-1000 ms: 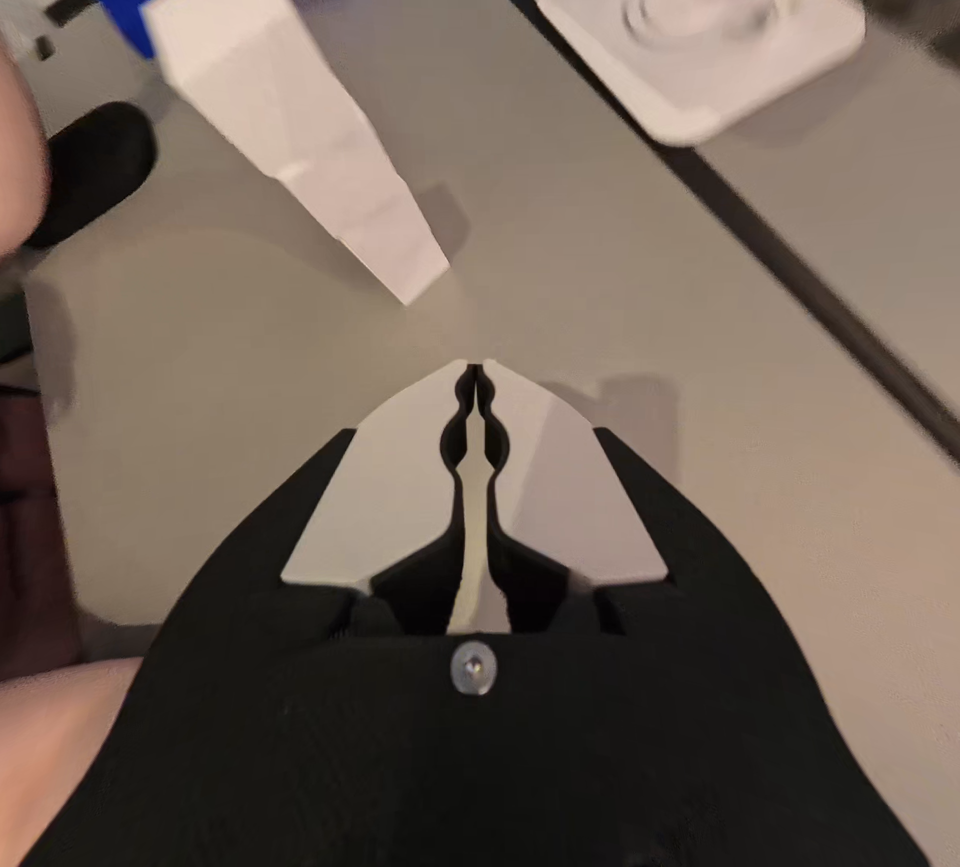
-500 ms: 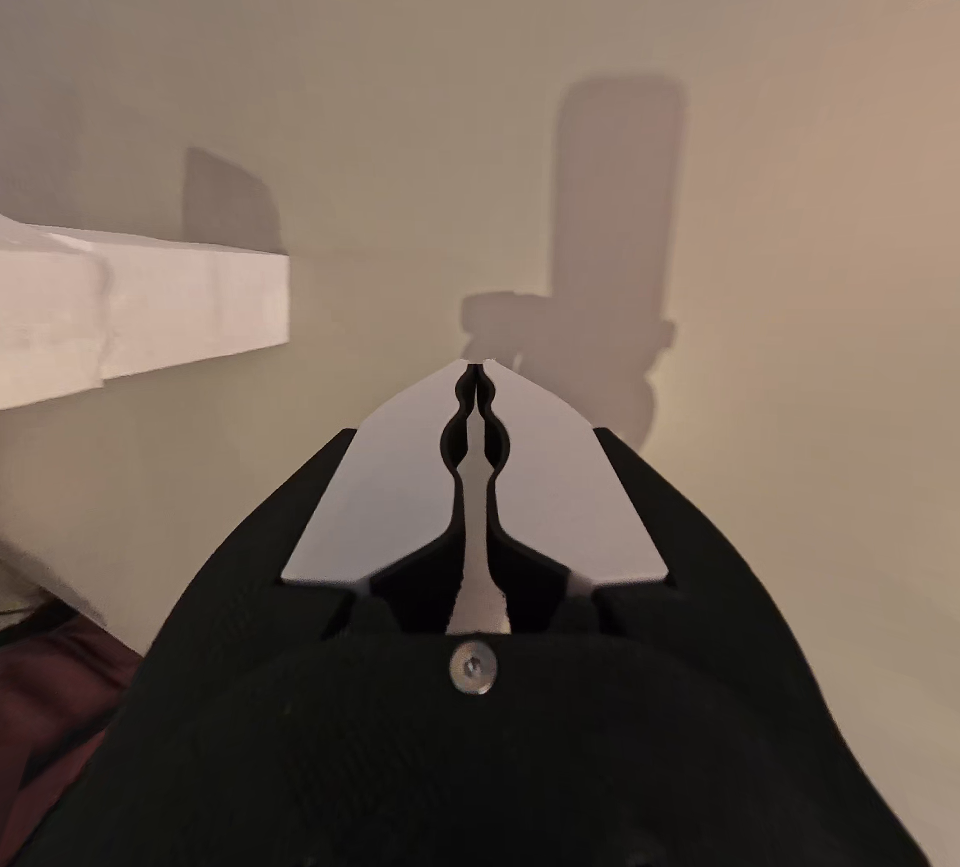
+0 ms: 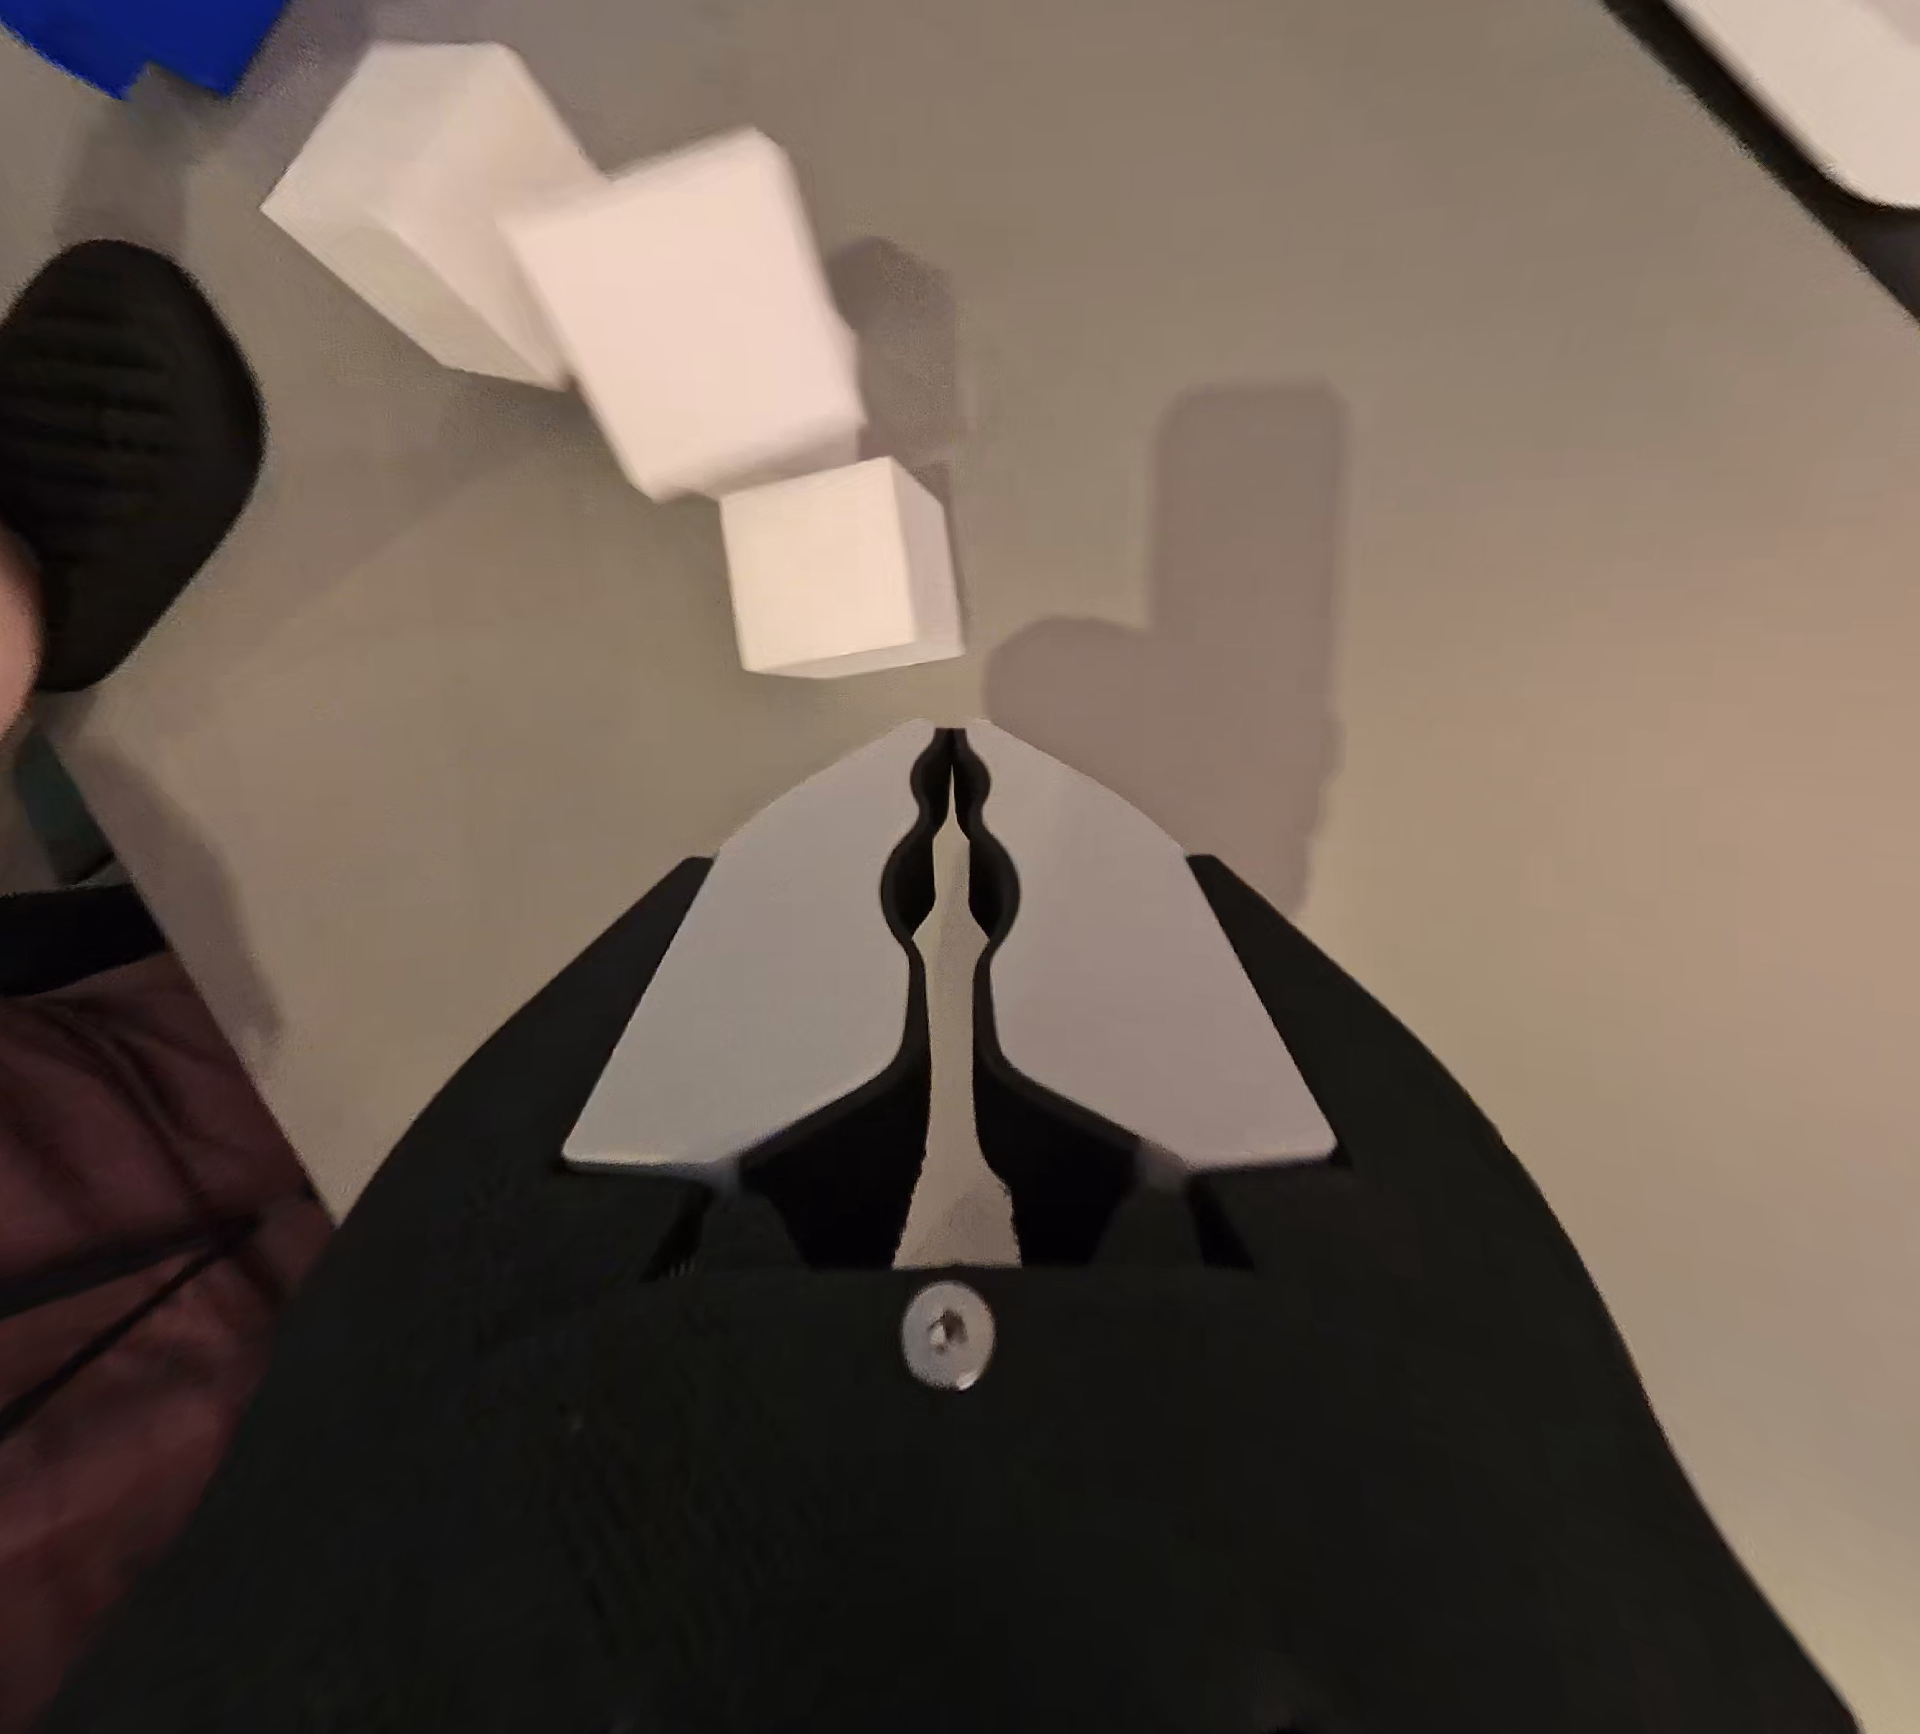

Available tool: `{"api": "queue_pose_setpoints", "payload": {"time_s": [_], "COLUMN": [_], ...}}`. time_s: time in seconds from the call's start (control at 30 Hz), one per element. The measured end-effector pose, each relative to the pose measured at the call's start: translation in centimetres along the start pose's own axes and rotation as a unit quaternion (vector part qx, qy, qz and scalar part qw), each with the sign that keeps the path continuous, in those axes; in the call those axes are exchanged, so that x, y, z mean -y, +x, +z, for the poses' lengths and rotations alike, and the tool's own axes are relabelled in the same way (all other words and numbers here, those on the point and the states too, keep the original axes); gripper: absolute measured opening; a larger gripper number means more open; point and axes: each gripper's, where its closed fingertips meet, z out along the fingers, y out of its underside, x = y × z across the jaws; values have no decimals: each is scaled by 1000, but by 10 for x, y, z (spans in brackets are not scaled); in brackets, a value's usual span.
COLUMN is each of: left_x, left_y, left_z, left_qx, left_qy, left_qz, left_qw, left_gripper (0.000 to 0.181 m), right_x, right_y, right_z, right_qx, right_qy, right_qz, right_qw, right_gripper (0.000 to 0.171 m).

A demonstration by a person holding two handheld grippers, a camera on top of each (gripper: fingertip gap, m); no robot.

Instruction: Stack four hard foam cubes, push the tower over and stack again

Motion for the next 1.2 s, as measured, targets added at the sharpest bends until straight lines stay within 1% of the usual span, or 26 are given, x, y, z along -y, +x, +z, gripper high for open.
{"api": "queue_pose_setpoints", "payload": {"time_s": [0.07,0.3,0.47,0.57,0.7,0.8,0.9,1.03,1.2], "left_x": [-1,-11,-11,-8,-4,-2,-1,1,-1], "left_y": [2,11,14,16,16,15,14,13,13], "left_z": [-1,2,2,-1,-6,-9,-11,-13,-12], "left_qx": [-5,-22,-21,-19,-10,-6,-6,-6,-10], "left_qy": [-5,-40,-45,-40,-35,-35,-32,-28,-31], "left_qz": [3,25,38,43,48,50,47,44,40], "left_qw": [1000,999,998,998,998,998,998,999,999], "left_gripper": [69,73,73,73,74,75,75,75,75], "right_x": [-2,0,11,16,11,4,2,1,-8], "right_y": [13,29,16,2,-17,-32,-42,-31,-28], "right_z": [-11,-39,-39,-26,10,42,64,75,86], "right_qx": [-26,-28,2,11,-5,-17,-23,-88,-89], "right_qy": [5,51,82,80,27,-14,-28,-40,-68], "right_qz": [5,8,-32,-63,-81,-100,-99,-108,-108], "right_qw": [1000,998,996,995,996,995,994,989,988], "right_gripper": [1,1,1,12,47,64,69,75,75]}}
